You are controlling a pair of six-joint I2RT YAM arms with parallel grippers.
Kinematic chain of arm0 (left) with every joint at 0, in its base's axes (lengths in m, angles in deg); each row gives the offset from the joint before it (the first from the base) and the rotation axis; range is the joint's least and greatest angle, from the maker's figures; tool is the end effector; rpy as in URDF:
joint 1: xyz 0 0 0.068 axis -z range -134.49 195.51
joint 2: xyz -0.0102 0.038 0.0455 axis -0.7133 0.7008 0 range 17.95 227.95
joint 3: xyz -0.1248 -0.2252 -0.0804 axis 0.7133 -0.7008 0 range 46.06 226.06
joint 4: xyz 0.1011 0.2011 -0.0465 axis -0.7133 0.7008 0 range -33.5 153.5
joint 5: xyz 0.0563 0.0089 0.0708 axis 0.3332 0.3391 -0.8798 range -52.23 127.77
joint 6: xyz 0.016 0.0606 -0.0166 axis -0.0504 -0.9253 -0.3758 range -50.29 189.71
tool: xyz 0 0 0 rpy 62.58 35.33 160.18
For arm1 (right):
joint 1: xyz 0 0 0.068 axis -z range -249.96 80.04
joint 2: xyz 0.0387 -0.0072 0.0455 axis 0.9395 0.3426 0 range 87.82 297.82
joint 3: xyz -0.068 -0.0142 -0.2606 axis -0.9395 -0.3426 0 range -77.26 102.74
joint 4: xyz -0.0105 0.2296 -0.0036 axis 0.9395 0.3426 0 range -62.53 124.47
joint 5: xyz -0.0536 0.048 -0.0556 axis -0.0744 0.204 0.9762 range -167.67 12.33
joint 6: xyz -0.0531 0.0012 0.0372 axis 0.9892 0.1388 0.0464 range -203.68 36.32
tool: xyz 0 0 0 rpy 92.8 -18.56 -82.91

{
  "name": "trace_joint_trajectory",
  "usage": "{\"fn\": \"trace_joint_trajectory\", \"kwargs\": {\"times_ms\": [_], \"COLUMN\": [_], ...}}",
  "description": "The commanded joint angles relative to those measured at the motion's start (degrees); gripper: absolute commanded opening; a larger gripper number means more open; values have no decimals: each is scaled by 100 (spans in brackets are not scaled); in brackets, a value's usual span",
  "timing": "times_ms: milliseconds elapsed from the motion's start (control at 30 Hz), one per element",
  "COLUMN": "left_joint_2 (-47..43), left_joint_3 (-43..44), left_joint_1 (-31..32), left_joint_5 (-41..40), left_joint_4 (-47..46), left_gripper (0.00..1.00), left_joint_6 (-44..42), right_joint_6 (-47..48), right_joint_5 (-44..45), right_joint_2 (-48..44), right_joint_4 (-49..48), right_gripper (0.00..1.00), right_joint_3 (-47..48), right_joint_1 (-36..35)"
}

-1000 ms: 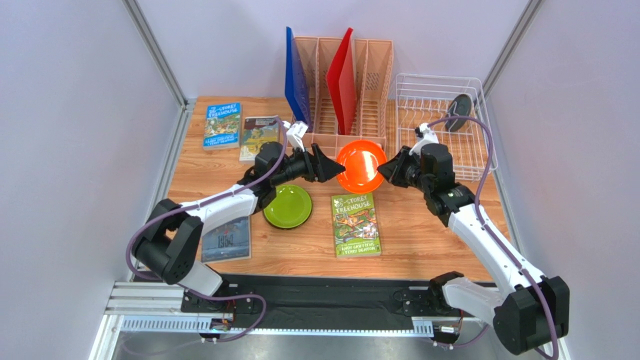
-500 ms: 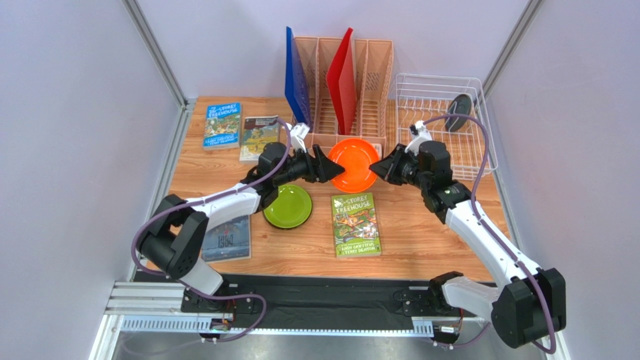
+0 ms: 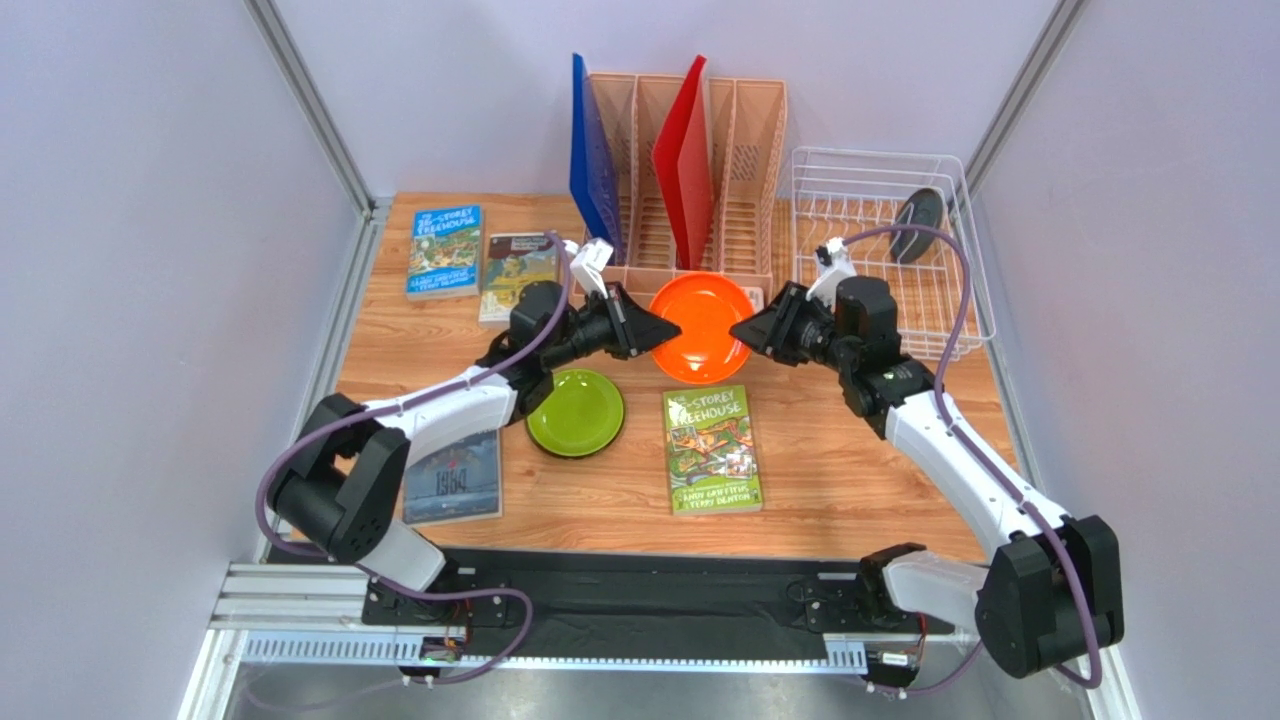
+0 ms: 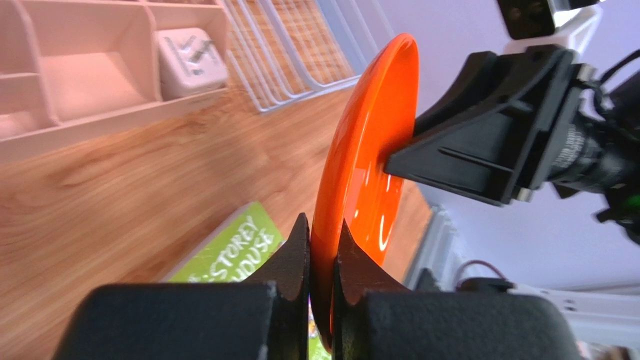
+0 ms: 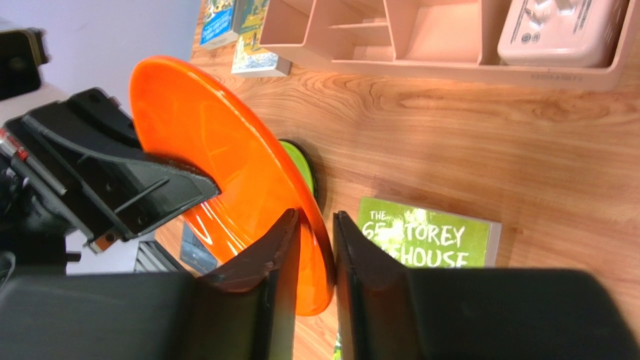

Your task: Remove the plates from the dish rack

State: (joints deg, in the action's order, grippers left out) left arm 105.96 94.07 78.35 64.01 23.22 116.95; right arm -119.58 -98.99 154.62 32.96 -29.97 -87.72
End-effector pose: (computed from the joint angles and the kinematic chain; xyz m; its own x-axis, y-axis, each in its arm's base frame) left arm 0.2648 -0.1975 0.2705 -0.6948 -0.3354 -0.6362 0.5085 0.3964 -0.7644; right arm 0.2287 0.0926 0.2880 -0.6767 0.3569 -0.6440 -0.2483 0.7128 0.6560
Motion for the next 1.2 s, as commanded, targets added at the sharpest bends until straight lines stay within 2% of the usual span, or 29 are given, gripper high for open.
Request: {"fn": "trace_joint_trajectory", "kwargs": {"times_ms": [0, 100, 267, 333, 400, 633, 833, 967, 1067, 1133, 1167], "left_joint_2": [-354, -688, -1373, -1723, -1997, -2920, -3140, -3097, -3070, -2992, -2965], "left_joint_3": [-151, -326, -616, -915, -1379, -2040, -2261, -2340, -2506, -2595, -2604], "left_joint_1": [91, 82, 38, 30, 29, -76, -102, -102, -102, -102, -102], "left_joint_5": [-1032, -1638, -2604, -2930, -3308, -3748, -3995, -4004, -3978, -3986, -3969], "left_joint_4": [909, 1401, 2272, 2641, 2634, 3125, 3257, 3240, 3100, 3003, 2959], "left_gripper": [0, 0, 0, 0, 0, 0, 0, 0, 11, 25, 29], "left_joint_6": [-1005, -1190, -1349, -1201, -1130, -919, -848, -770, -682, -655, -655], "right_joint_6": [-224, -93, 477, 662, 917, 1269, 1419, 1594, 1761, 1841, 1832], "right_joint_5": [-171, 154, 1022, 1252, 1560, 1929, 2123, 2824, 3421, 3678, 3870], "right_joint_2": [60, 69, -1, -53, -80, -62, 60, 350, 728, 1104, 1254], "right_joint_4": [-233, 29, 828, 1014, 1286, 1638, 1735, 1911, 2051, 2105, 2174], "right_gripper": [48, 60, 62, 62, 63, 64, 66, 71, 73, 73, 73], "right_joint_3": [237, 351, 614, 764, 930, 1247, 1362, 1730, 2029, 2363, 2486], "right_joint_1": [-158, -158, -140, -105, -61, 264, 580, 844, 1011, 1142, 1204]}}
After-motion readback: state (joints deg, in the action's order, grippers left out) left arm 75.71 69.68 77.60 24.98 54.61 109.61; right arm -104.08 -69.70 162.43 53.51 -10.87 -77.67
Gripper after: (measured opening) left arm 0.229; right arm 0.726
